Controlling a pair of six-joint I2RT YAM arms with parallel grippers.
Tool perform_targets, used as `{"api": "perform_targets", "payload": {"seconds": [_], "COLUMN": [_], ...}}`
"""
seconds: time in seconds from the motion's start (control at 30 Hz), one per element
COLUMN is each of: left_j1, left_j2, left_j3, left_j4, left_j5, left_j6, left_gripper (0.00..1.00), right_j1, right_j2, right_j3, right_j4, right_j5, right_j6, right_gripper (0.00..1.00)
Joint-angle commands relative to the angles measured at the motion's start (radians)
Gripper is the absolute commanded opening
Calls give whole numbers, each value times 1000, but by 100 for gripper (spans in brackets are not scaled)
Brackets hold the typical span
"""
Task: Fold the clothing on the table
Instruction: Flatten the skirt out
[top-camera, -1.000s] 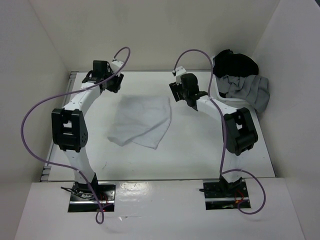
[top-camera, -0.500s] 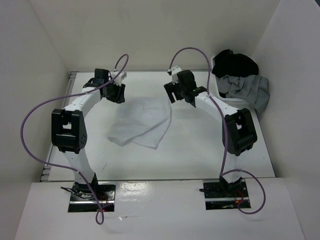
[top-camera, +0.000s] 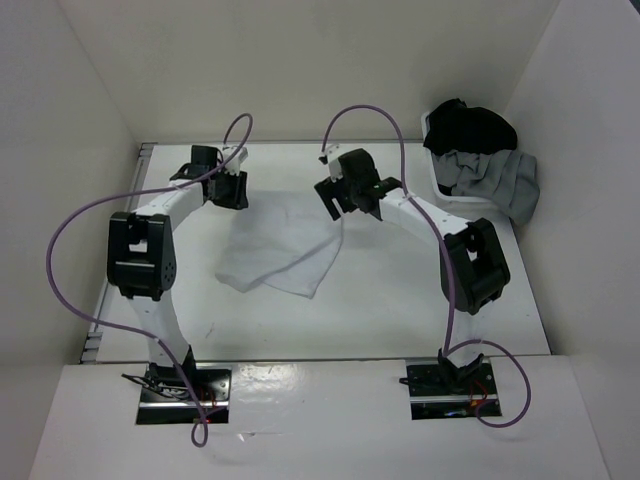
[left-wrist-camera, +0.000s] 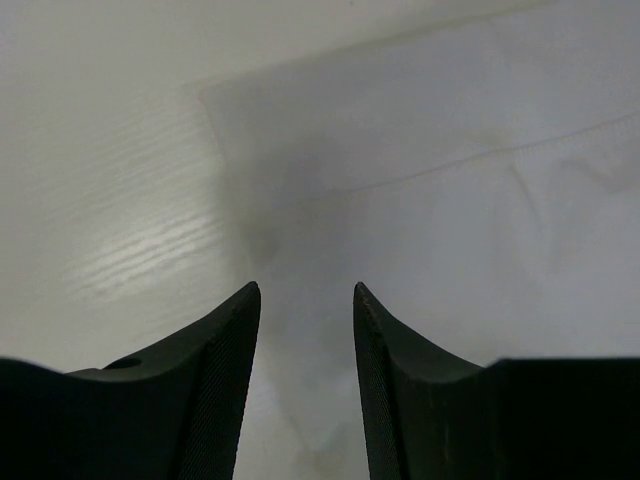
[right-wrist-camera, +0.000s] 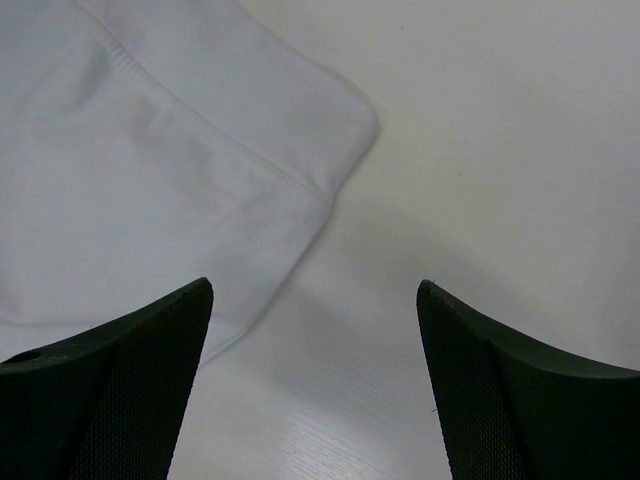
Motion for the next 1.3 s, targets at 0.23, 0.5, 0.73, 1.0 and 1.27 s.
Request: {"api": "perform_targets", "payload": {"seconds": [0.23, 0.5, 0.73, 1.0, 1.27], "left_j1": [41, 69, 69, 58, 58], "left_j2": [234, 265, 323, 352, 370], "left_j3": [261, 337, 385, 396, 405], "left_j4": [-47, -67, -129, -172, -202], "left_j5": [119, 76, 104, 114, 185], "left_j6": [-139, -130, -101, -83, -74], "left_gripper": [45, 45, 45, 44, 44], "right_j1": [-12, -12, -12, -12, -23], "right_j2": [74, 94, 94, 85, 76], "right_j3": [84, 104, 104, 86, 77], "right_j4": [10, 10, 10, 10, 10], "right_j5": [-1, -42, -52, -52, -61], "right_j6": [52, 52, 61, 61, 80], "right_gripper": [84, 84, 84, 84, 84]}}
